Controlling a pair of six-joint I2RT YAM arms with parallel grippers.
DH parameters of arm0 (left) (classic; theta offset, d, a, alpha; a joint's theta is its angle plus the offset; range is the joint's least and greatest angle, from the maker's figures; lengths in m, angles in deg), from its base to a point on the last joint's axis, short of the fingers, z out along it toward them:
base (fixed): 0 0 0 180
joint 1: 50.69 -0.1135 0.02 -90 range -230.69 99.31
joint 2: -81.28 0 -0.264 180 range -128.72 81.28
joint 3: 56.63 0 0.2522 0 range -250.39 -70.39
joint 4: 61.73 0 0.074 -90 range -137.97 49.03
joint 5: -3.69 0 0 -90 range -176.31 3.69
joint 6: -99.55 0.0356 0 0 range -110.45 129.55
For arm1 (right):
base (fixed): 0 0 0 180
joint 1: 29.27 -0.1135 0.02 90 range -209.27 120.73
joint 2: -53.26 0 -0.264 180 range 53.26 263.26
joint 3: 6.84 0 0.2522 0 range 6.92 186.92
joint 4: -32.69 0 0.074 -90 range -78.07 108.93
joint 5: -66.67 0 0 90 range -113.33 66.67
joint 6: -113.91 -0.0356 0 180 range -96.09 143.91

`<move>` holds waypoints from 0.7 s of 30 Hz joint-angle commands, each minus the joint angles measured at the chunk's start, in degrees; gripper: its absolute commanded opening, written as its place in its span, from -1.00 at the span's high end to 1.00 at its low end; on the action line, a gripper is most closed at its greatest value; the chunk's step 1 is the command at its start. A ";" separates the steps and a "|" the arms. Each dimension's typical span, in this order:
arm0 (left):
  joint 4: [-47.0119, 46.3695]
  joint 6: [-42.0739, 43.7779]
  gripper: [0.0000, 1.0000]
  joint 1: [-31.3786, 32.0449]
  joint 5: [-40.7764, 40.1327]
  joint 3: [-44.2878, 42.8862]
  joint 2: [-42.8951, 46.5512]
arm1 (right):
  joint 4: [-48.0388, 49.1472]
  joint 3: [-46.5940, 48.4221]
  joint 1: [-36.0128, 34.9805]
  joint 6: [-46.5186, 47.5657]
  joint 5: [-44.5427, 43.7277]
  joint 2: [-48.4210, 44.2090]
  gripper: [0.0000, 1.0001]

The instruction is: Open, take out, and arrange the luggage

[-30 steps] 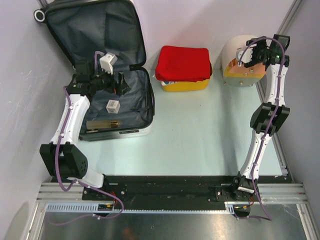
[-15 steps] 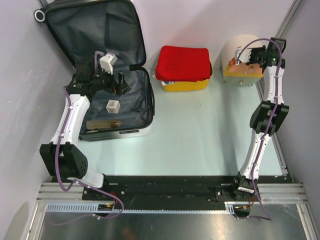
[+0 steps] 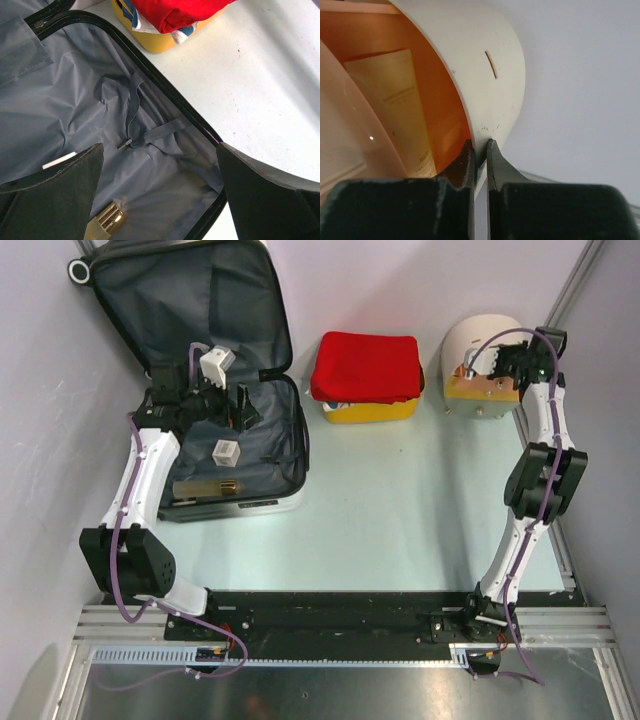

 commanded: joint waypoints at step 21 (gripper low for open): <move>-0.92 2.28 -0.98 -0.38 4.77 0.94 1.14 | -7.19 -35.40 -5.96 -10.34 -4.31 -33.57 -0.58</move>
